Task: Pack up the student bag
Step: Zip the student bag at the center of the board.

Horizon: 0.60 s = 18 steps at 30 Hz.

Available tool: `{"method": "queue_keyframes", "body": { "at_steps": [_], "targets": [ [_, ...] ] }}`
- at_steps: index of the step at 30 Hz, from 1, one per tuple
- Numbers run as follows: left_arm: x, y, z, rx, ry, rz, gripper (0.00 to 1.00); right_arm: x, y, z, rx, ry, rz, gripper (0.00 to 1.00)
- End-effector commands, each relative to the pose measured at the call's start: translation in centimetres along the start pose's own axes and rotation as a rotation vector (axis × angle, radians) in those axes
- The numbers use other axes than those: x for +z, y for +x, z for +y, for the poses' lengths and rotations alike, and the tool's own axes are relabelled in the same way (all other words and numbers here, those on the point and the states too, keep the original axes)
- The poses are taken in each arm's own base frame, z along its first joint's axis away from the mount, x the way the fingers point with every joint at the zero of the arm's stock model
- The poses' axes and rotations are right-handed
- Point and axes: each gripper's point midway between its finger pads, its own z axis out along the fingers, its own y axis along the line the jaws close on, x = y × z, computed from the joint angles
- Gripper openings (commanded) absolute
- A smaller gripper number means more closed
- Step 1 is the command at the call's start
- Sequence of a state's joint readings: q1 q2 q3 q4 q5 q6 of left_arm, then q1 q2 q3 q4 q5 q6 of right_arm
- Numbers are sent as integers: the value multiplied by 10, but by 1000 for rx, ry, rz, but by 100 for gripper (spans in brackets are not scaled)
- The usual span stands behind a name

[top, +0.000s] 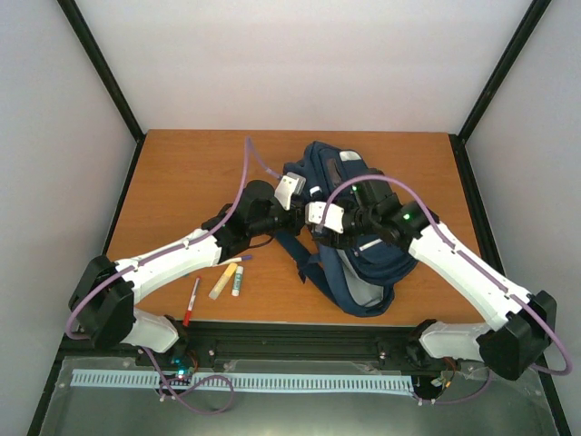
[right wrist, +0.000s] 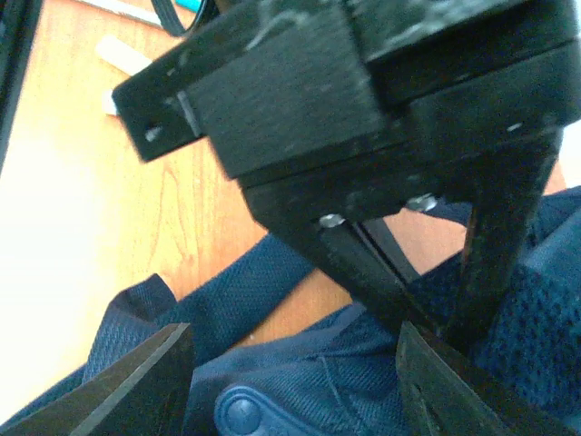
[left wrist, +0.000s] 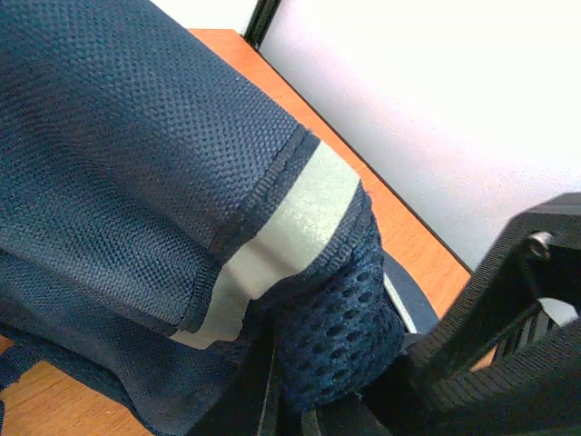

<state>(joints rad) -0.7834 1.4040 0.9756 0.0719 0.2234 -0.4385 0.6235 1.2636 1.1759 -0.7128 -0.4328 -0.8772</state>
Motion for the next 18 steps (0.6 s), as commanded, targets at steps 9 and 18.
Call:
{"method": "queue_keyframes", "body": {
  "at_steps": [9,18],
  "targets": [
    [-23,-61,-31,23,90,-211,1,-23,20,-19,-20,327,176,43],
    [-20,-59,-16,-7,25,-228,1,-40,12,-18,57,348,151,29]
  ]
}}
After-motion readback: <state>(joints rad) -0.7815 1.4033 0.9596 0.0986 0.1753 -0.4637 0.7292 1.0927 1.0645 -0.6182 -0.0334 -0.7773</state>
